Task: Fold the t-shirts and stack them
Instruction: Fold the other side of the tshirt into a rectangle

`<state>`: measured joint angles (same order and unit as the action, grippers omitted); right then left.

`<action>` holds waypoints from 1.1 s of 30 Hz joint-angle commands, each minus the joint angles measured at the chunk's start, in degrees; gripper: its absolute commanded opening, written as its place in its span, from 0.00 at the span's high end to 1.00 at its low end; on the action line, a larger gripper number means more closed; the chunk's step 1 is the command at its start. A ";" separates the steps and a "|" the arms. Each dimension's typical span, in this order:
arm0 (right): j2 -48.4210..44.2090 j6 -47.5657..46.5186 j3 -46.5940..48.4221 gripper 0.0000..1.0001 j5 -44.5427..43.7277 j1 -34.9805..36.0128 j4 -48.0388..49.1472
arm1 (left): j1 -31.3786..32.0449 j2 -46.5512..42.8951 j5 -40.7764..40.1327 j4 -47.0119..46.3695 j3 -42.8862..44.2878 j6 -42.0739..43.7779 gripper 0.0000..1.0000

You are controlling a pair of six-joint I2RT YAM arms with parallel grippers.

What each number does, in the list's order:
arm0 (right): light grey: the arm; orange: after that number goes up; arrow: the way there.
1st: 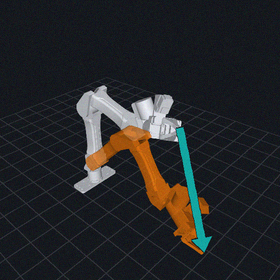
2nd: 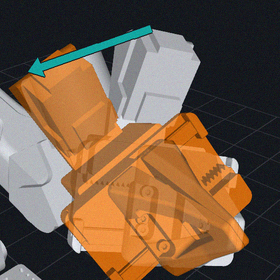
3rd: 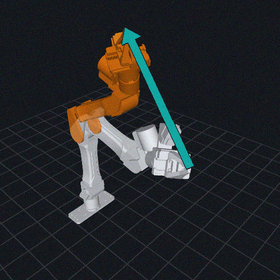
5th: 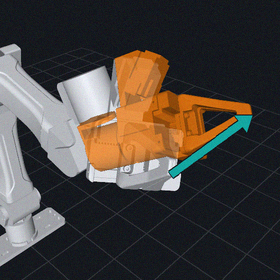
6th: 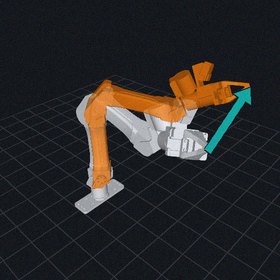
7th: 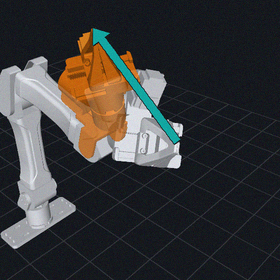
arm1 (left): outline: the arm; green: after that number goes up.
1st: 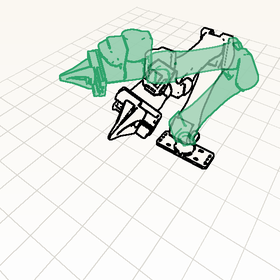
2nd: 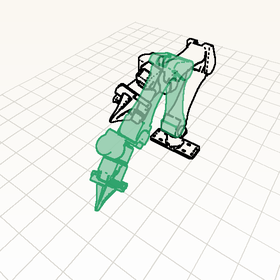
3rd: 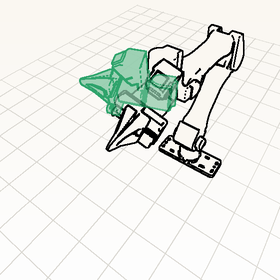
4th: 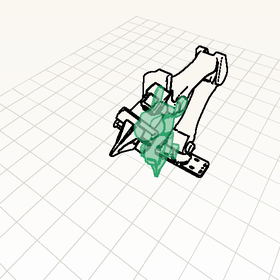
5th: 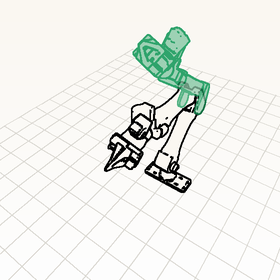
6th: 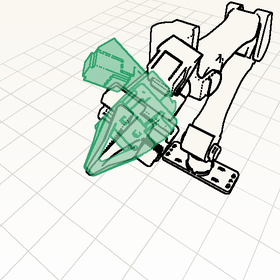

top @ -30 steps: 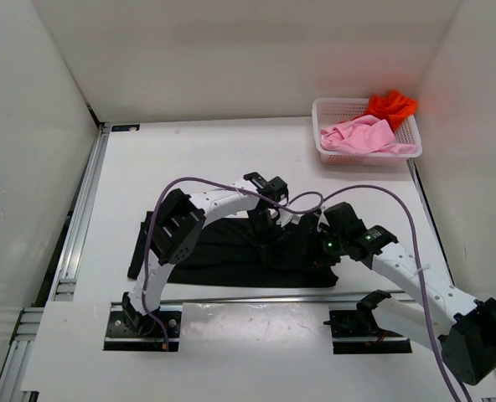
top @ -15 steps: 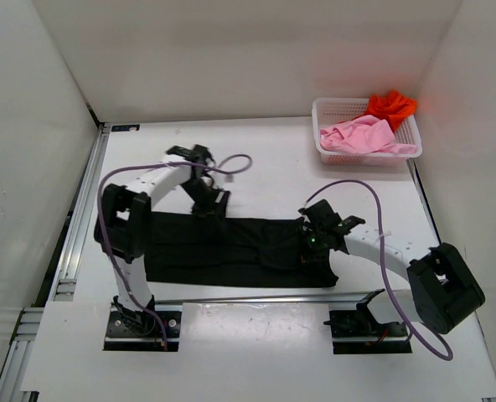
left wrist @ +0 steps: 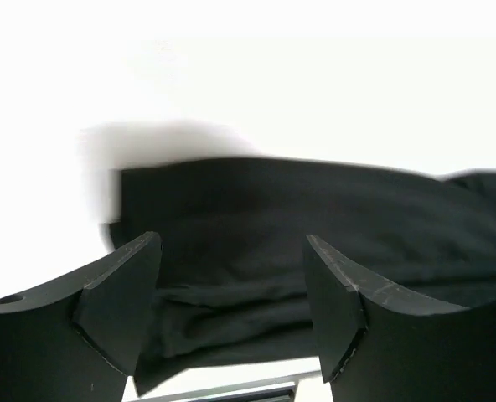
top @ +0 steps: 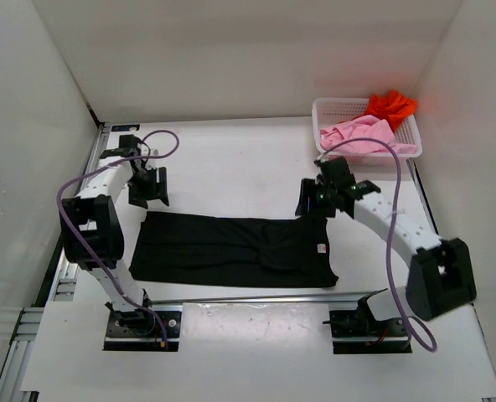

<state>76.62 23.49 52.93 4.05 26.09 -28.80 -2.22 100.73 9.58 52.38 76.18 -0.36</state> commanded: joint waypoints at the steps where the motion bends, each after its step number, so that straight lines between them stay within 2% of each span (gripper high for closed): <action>1: 8.00 -5.02 6.21 0.38 0.25 -4.02 -2.75 | -2.87 0.86 -2.99 -2.28 1.07 0.36 0.21; 4: 15.91 -6.08 11.22 0.38 1.39 -6.74 -4.51 | -4.02 3.59 -4.22 -2.89 0.55 0.36 0.21; 13: 23.04 -6.61 14.05 0.38 4.12 -9.04 -4.51 | -5.86 7.73 -4.75 -5.01 -0.24 0.36 0.21; 16: 23.05 -5.47 12.65 0.45 6.31 -9.04 -3.03 | -5.87 8.26 -4.75 -5.01 -0.77 0.36 0.27; 19: 23.05 -4.42 11.50 0.53 7.81 -9.04 -1.45 | -5.87 9.39 -4.05 -5.53 -1.29 0.36 0.39; 20: 23.05 -4.41 11.50 0.59 8.51 -9.04 -0.92 | -5.87 9.40 -4.05 -5.53 -1.30 0.36 0.46; 24: 24.89 -3.36 11.50 0.75 9.04 -9.04 -0.91 | -5.87 10.10 -2.91 -5.53 -1.30 0.36 0.63; 25: 24.89 -3.36 11.50 0.75 8.26 -9.56 -0.91 | -5.87 10.62 -2.90 -5.53 -1.30 0.36 0.72; 29: 25.42 -2.83 10.98 0.75 8.25 -10.62 -0.38 | -5.87 10.63 -2.90 -5.53 -1.83 0.36 0.89; 33: 23.76 -2.83 10.97 0.65 8.25 -11.23 -0.38 | -6.92 10.63 -2.38 -5.53 -2.35 0.36 0.89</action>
<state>101.95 20.71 63.94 11.40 15.31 -29.89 -8.23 111.22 5.89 47.77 75.31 -0.03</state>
